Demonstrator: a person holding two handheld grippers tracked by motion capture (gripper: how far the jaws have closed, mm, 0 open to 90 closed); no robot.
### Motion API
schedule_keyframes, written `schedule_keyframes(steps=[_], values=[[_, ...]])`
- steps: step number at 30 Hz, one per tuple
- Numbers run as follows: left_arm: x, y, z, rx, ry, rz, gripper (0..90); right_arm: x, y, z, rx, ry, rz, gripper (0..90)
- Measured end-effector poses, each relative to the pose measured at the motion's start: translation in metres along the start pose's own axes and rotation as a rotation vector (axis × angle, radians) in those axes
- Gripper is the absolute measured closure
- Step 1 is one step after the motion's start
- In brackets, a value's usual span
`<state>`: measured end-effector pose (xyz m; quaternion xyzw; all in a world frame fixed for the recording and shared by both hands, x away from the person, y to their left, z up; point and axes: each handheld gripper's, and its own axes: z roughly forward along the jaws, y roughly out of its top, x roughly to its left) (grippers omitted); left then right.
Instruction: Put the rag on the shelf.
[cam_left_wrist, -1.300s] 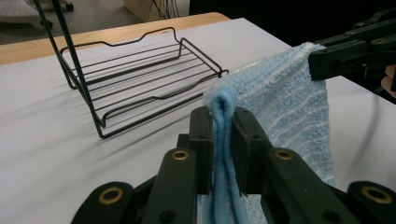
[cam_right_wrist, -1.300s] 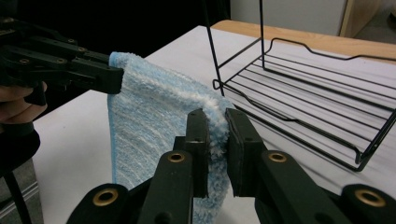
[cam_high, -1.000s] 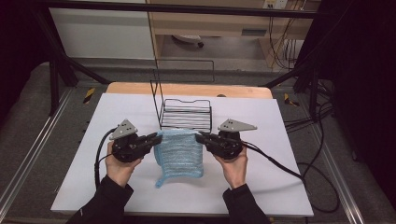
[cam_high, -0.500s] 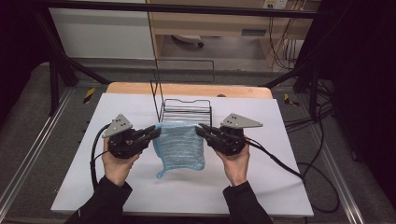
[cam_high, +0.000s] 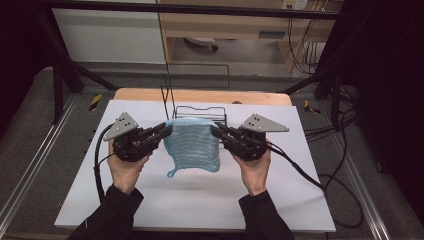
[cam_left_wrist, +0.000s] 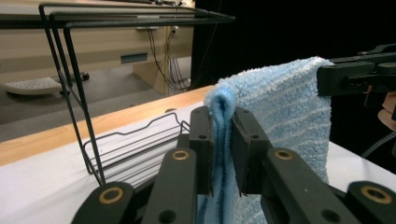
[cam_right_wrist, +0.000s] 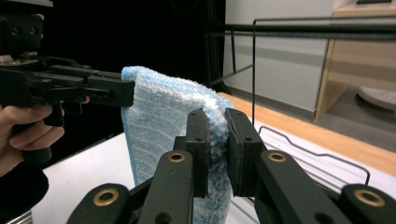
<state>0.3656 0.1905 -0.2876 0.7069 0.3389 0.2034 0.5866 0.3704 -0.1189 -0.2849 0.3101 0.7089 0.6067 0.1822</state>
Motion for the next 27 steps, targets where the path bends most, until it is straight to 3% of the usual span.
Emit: schedule_keyframes(steps=[18, 27], values=[[-0.002, 0.041, 0.0, -0.105, 0.008, 0.027, 79.1, 0.002, 0.038, -0.008, -0.111, -0.05, -0.046, 81.0], [-0.002, 0.058, 0.0, -0.139, 0.016, 0.041, 79.2, 0.005, 0.055, -0.009, -0.14, -0.074, -0.079, 81.1]])
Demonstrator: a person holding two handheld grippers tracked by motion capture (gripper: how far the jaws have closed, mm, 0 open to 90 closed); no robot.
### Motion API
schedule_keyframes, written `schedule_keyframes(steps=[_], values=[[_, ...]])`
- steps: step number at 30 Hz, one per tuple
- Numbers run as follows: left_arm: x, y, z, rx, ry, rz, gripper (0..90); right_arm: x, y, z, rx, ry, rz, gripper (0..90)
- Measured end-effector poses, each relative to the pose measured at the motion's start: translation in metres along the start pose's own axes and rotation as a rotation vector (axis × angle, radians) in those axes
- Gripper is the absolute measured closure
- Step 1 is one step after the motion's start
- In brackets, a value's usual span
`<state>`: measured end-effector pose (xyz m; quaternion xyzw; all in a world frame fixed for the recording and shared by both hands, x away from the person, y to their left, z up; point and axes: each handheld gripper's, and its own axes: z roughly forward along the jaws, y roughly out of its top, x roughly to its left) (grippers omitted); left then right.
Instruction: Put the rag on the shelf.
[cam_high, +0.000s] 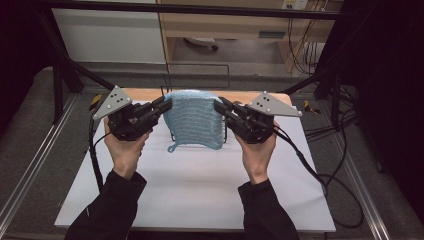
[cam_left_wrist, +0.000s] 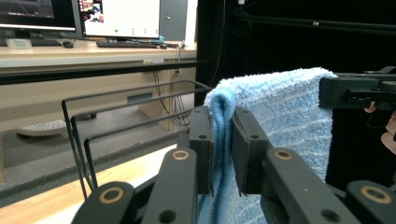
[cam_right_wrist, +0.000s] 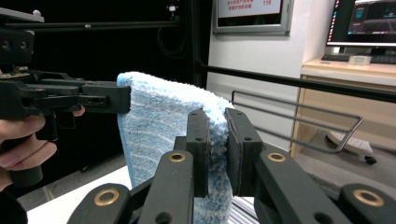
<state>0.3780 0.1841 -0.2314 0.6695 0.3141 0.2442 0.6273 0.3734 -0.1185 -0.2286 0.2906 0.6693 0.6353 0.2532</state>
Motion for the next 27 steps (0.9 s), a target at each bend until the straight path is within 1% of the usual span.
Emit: schedule_keyframes(steps=[12, 20, 22, 27], values=[[0.003, 0.023, 0.007, -0.05, 0.005, -0.007, 79.2, -0.002, 0.024, 0.005, -0.04, -0.029, -0.031, 81.2], [0.005, 0.04, 0.011, -0.082, 0.007, 0.001, 79.2, -0.004, 0.039, 0.008, -0.072, -0.041, -0.045, 81.2], [0.006, 0.043, 0.012, -0.086, 0.01, 0.008, 79.2, -0.005, 0.043, 0.009, -0.08, -0.046, -0.048, 81.2], [0.008, 0.053, 0.014, -0.103, 0.015, 0.008, 79.3, -0.007, 0.051, 0.013, -0.103, -0.05, -0.052, 81.2]])
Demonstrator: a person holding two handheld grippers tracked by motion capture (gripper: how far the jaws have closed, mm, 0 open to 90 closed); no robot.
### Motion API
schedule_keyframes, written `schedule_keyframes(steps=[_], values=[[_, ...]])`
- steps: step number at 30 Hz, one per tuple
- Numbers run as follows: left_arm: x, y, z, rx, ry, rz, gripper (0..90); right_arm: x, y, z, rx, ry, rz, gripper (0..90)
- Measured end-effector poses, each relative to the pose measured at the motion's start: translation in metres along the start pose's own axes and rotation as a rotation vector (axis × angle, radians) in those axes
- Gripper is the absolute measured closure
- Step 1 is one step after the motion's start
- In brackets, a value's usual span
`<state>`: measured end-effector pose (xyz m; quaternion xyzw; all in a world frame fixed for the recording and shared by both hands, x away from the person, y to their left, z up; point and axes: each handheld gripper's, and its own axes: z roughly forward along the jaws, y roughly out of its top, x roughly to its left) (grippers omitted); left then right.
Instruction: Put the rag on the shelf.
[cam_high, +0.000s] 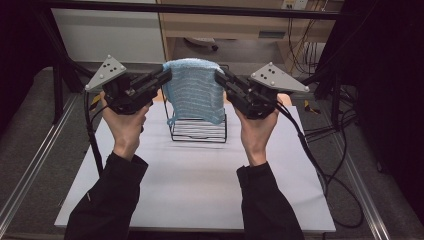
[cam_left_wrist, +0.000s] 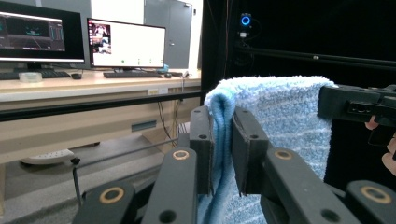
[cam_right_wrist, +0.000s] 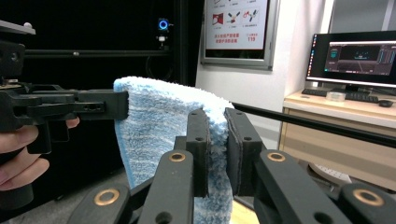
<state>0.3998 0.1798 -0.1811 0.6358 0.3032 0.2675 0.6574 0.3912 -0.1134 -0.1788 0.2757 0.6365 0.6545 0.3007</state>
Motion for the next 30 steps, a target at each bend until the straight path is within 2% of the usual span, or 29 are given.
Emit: schedule_keyframes(steps=[4, 8, 24, 30], values=[[0.002, 0.007, 0.004, -0.007, 0.007, 0.007, 79.3, -0.003, 0.005, 0.005, -0.011, -0.008, -0.002, 81.2], [0.005, 0.013, 0.008, -0.02, 0.01, -0.004, 79.3, -0.007, 0.01, 0.01, -0.02, -0.014, -0.001, 81.2], [0.012, 0.039, 0.031, -0.036, 0.021, 0.017, 79.4, -0.025, 0.028, 0.027, -0.059, -0.053, -0.008, 81.3], [0.018, 0.046, 0.039, -0.042, 0.025, -0.006, 79.5, -0.031, 0.034, 0.032, -0.068, -0.06, -0.009, 81.3]])
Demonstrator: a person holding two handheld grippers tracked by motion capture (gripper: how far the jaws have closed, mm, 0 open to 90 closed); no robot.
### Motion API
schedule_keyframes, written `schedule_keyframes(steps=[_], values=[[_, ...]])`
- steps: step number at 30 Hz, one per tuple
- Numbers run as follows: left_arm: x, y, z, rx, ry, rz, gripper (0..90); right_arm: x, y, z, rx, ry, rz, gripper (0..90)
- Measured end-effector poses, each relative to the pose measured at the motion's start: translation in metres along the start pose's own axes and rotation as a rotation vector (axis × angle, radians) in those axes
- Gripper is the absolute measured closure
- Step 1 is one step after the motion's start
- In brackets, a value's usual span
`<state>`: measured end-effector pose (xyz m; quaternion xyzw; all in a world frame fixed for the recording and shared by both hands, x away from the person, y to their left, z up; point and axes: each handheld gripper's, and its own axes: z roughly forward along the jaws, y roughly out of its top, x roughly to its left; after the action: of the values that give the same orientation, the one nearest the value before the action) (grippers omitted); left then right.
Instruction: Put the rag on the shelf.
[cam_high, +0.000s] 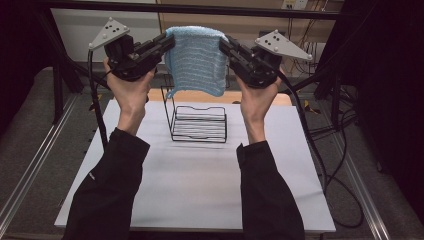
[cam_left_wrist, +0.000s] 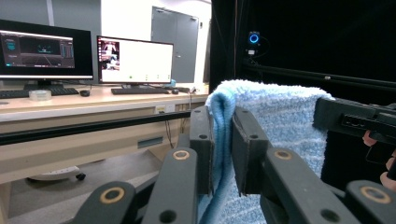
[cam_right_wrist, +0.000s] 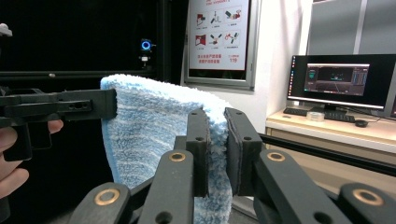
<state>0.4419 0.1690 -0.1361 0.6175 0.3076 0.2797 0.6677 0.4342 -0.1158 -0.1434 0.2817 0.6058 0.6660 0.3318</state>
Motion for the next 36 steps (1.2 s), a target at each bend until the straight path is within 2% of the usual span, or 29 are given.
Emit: schedule_keyframes(steps=[5, 13, 17, 23, 29, 32, 36], values=[[0.005, 0.005, 0.008, -0.008, 0.006, -0.002, 79.5, -0.005, 0.005, 0.007, -0.01, -0.005, -0.001, 81.3], [0.013, 0.014, 0.02, 0.006, 0.022, 0.011, 79.5, -0.012, 0.01, 0.019, -0.026, -0.017, 0.01, 81.3], [0.016, 0.019, 0.026, 0.018, 0.036, 0.032, 79.5, -0.016, 0.009, 0.024, -0.028, -0.02, 0.017, 81.2], [0.026, 0.015, 0.035, 0.009, 0.027, 0.002, 79.5, -0.021, 0.006, 0.032, -0.03, -0.03, 0.029, 81.2], [0.036, 0.007, 0.044, 0.021, 0.032, -0.003, 79.5, -0.028, 0.001, 0.042, -0.004, -0.043, 0.023, 81.1], [0.042, 0.007, 0.048, 0.023, 0.029, -0.023, 79.5, -0.031, 0.0, 0.047, 0.001, -0.042, 0.032, 81.1], [0.044, 0.012, 0.05, 0.018, 0.031, -0.006, 79.5, -0.032, 0.001, 0.05, -0.012, -0.038, 0.027, 81.2]])
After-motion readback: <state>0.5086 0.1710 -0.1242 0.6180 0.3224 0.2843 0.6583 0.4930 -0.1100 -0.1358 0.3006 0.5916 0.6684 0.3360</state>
